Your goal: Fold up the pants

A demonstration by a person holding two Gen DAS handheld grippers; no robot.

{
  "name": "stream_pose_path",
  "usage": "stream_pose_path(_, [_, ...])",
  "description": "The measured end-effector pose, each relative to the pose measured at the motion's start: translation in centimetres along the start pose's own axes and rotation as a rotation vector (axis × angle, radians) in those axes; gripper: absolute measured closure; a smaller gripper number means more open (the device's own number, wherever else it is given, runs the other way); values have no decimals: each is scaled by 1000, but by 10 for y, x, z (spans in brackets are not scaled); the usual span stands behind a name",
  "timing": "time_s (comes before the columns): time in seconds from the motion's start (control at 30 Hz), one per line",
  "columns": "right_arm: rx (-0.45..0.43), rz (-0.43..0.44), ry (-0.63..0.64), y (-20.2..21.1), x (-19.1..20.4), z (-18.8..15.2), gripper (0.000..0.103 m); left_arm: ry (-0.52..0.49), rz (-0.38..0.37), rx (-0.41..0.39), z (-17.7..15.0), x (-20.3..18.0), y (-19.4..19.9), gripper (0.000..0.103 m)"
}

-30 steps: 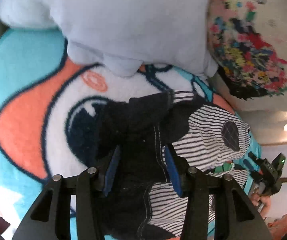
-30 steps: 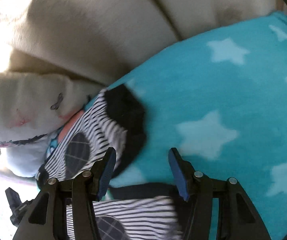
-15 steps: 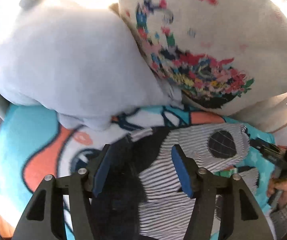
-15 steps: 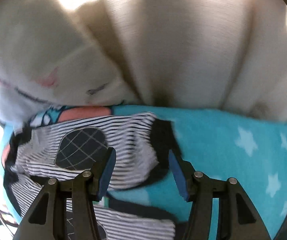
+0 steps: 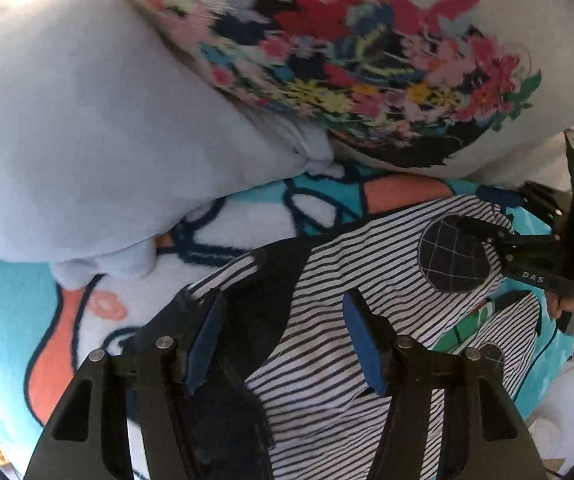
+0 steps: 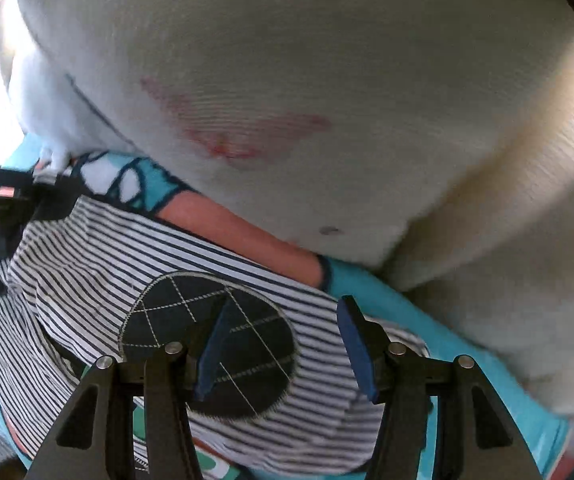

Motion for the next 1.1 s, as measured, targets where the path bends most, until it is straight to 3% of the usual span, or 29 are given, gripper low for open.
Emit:
stream_pose_path(0.27, [-56, 84, 96, -18, -8, 3, 44, -26, -60, 61, 17, 3, -26, 43])
stream_pose_path(0.33, [-35, 119, 113, -27, -13, -2, 44, -30, -58, 81, 19, 8, -34, 43])
stream_pose_path(0.43, [-31, 185, 64, -36, -28, -6, 37, -40, -55, 106, 19, 13, -46, 42])
stream_pose_path(0.57, [-22, 208, 0, -37, -43, -7, 28, -92, -65, 111, 17, 7, -54, 18])
stream_pose_path(0.67, [5, 174, 19, -36, -43, -7, 33, -146, -13, 142, 14, -2, -60, 18])
stream_pose_path(0.7, [19, 174, 15, -35, -45, -6, 38, -172, 32, 153, 13, -5, -62, 23])
stream_pose_path(0.73, [32, 176, 5, -34, -49, -6, 63, -193, 74, 148, 13, -7, -60, 43])
stream_pose_path(0.77, [42, 192, -5, -31, -53, -5, 93, -210, 89, 137, 13, -9, -57, 83])
stream_pose_path(0.8, [56, 219, -16, -29, -51, -4, 96, -189, 52, 140, 13, -10, -53, 97])
stream_pose_path(1.1, [36, 219, -125, 5, -87, -22, 97, -151, 50, 46, 5, -19, -17, 97])
Point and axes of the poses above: each gripper's, at about its wrist camera, not at the fingertips, and y roughly against the way its jaws point, x to its left, z to its top, the point moved 5 cm from there along -y, roughly the way its jaws point, and after that the axes turned 15 degrees about -z, right-handed, at the moved point
